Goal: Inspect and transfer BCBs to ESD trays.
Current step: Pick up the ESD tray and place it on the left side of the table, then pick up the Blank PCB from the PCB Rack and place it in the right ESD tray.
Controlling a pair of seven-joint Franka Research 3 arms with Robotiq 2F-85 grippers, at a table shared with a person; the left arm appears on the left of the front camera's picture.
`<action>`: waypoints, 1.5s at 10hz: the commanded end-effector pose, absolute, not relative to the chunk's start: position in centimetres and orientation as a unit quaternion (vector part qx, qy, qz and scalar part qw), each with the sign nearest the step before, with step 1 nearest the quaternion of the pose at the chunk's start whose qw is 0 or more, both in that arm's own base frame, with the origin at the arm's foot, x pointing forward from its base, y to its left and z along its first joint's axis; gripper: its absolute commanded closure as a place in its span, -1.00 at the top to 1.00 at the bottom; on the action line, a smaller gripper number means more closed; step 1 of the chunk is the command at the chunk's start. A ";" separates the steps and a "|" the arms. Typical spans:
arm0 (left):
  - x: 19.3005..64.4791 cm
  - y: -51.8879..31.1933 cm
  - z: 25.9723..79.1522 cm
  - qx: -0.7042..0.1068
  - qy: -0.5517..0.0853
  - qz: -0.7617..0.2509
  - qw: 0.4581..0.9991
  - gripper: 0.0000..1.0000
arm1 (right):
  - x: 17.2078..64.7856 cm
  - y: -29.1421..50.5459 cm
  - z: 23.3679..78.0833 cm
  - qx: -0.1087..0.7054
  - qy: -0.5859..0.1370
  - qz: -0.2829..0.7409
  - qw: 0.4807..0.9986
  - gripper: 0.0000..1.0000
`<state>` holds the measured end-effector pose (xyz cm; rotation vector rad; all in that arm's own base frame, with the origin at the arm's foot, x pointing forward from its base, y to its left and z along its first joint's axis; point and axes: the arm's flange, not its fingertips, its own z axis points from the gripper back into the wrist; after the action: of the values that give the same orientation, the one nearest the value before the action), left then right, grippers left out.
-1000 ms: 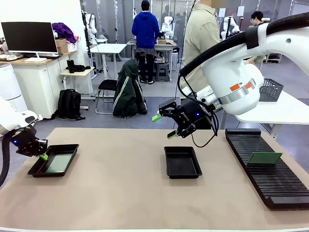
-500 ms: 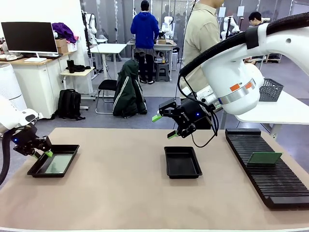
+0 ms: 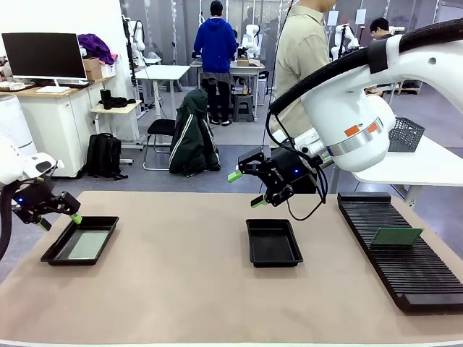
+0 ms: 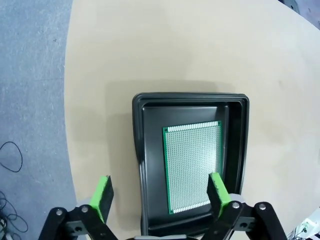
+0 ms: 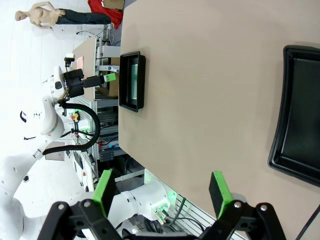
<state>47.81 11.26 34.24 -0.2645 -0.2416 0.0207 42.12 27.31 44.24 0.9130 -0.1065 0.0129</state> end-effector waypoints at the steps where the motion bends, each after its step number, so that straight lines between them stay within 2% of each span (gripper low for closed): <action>1: 47.0 11.2 36.7 -0.120 -0.105 0.005 0.987 1.00 | 42.1 27.4 44.2 0.440 -0.052 0.004 0.896 1.00; 8: 47.3 10.7 41.6 -0.091 -0.097 -0.021 0.991 1.00 | 42.1 27.4 44.2 0.440 -0.052 0.004 0.896 1.00; 9: 47.2 10.8 40.8 -0.100 -0.113 -0.018 0.988 1.00 | 42.1 27.4 44.2 0.440 -0.052 0.004 0.896 1.00; 15: 47.2 10.8 40.8 -0.100 -0.113 -0.018 0.988 1.00 | 42.1 27.4 44.2 0.440 -0.052 0.004 0.896 1.00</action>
<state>47.37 10.77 40.94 -0.1955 -0.2217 -0.0460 42.12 27.31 44.24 0.9130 -0.1065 0.0130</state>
